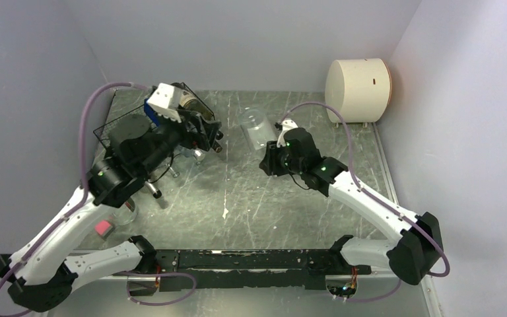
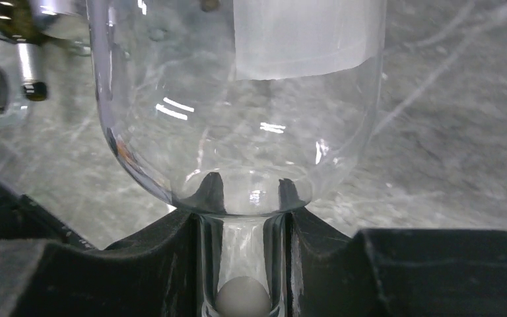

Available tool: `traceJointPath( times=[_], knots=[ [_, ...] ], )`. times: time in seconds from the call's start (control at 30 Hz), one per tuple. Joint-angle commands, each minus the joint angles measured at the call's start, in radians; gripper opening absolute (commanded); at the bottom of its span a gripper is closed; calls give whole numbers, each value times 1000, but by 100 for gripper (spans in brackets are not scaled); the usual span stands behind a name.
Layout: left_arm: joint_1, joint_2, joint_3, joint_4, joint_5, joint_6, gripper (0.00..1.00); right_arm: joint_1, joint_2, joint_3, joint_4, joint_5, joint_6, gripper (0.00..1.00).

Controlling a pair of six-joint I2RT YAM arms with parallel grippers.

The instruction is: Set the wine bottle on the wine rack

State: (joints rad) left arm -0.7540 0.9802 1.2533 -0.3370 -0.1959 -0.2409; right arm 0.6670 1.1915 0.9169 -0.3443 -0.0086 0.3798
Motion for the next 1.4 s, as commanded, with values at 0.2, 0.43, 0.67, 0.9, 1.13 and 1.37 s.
traceJointPath(
  times=[0.2,0.43,0.67,0.9,1.13,1.37],
  knots=[
    [5,-163,73,11,-134,60,99,198,168,359,323,-43,-43,0],
    [5,-223,127,-32,-219,80,99,293,458,639,360,-23,-26,0],
    [5,-298,145,-6,-304,111,98,339,786,984,309,-23,-8,0],
    [5,-318,147,-21,-335,117,97,374,1106,1385,201,47,-11,0],
    [4,-306,137,-46,-340,108,97,377,1216,1475,232,122,-7,0],
    [5,-296,125,-53,-342,106,98,379,1292,1553,209,137,-43,23]
  ],
)
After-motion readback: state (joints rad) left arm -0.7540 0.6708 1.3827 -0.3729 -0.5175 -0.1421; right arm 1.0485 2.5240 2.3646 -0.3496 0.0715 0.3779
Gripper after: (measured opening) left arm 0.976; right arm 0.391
